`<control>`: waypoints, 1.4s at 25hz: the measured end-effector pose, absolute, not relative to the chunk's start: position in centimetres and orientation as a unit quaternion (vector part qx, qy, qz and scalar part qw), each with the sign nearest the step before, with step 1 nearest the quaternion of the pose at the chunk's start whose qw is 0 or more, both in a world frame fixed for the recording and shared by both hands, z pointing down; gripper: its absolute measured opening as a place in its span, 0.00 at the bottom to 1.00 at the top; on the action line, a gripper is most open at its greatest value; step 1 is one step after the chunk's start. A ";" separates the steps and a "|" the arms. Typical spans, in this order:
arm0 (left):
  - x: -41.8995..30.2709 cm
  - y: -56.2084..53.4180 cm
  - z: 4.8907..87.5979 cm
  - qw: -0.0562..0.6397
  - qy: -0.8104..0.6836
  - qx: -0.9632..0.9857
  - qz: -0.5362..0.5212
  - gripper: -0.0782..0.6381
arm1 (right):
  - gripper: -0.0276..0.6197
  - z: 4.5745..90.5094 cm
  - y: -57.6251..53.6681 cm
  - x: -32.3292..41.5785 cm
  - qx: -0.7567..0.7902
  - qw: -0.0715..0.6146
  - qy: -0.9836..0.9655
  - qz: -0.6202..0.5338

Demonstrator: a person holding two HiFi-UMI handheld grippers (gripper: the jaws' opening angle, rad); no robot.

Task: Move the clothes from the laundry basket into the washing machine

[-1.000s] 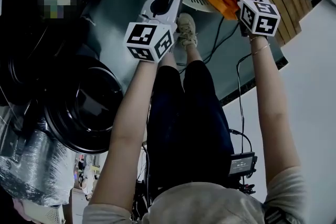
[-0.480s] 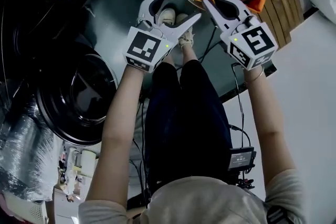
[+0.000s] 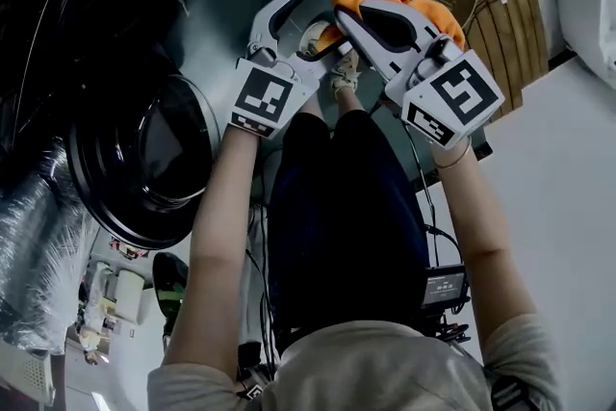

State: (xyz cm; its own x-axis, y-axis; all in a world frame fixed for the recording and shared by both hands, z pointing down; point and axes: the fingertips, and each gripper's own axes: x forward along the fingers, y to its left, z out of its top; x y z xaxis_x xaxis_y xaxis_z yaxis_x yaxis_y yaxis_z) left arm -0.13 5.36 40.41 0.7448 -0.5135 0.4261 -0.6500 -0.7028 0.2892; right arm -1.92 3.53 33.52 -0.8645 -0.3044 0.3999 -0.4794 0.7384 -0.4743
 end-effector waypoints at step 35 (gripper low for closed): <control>-9.8 -0.1 22.2 0.209 -0.452 0.864 0.068 0.16 | 0.54 29.7 0.7 -0.8 0.223 0.241 -0.917 0.224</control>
State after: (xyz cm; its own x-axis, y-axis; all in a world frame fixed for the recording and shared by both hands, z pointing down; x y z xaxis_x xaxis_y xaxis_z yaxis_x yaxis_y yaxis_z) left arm -9.83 -0.07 22.18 0.5818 -0.7531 0.3072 -0.8102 -0.5036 0.3000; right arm -0.78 0.66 29.67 -0.7840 -0.3009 0.5429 -0.5174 0.7999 -0.3039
